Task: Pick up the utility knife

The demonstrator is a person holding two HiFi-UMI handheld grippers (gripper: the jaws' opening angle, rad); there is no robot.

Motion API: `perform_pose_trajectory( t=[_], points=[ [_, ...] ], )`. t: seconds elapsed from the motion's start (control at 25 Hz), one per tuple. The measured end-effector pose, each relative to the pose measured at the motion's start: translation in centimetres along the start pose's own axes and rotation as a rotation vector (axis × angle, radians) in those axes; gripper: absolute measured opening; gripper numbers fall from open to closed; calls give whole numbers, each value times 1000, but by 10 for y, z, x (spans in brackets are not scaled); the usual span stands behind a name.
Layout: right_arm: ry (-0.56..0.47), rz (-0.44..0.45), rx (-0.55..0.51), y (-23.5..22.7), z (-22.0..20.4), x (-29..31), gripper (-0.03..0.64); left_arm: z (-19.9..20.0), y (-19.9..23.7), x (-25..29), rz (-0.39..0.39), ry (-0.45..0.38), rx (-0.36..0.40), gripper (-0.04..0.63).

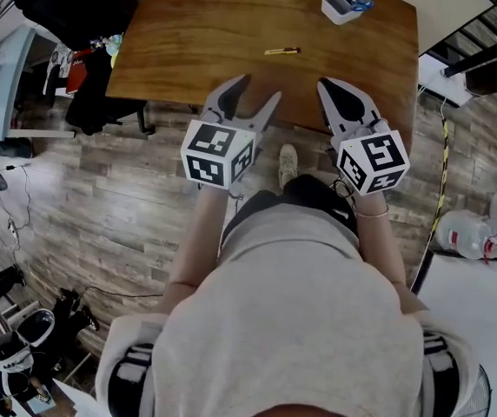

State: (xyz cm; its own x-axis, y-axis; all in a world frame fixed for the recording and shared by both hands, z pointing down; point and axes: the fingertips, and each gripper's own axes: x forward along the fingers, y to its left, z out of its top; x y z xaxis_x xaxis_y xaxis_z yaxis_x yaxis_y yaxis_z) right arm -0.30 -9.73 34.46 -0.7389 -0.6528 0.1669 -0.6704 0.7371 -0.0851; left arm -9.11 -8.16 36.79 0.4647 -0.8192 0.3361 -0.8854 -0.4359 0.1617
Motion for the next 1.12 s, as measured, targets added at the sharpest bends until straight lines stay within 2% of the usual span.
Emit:
perform_pose_trajectory(
  t=[0.32, 0.6, 1.12],
  points=[
    [-3, 33, -50, -49, 27, 59, 11, 53, 61, 44, 76, -70, 7, 249],
    [-4, 54, -43, -80, 31, 90, 11, 68, 90, 75, 121, -84, -6, 249],
    [17, 29, 34, -109, 12, 96, 11, 58, 79, 123, 38, -3, 9, 241]
  ],
)
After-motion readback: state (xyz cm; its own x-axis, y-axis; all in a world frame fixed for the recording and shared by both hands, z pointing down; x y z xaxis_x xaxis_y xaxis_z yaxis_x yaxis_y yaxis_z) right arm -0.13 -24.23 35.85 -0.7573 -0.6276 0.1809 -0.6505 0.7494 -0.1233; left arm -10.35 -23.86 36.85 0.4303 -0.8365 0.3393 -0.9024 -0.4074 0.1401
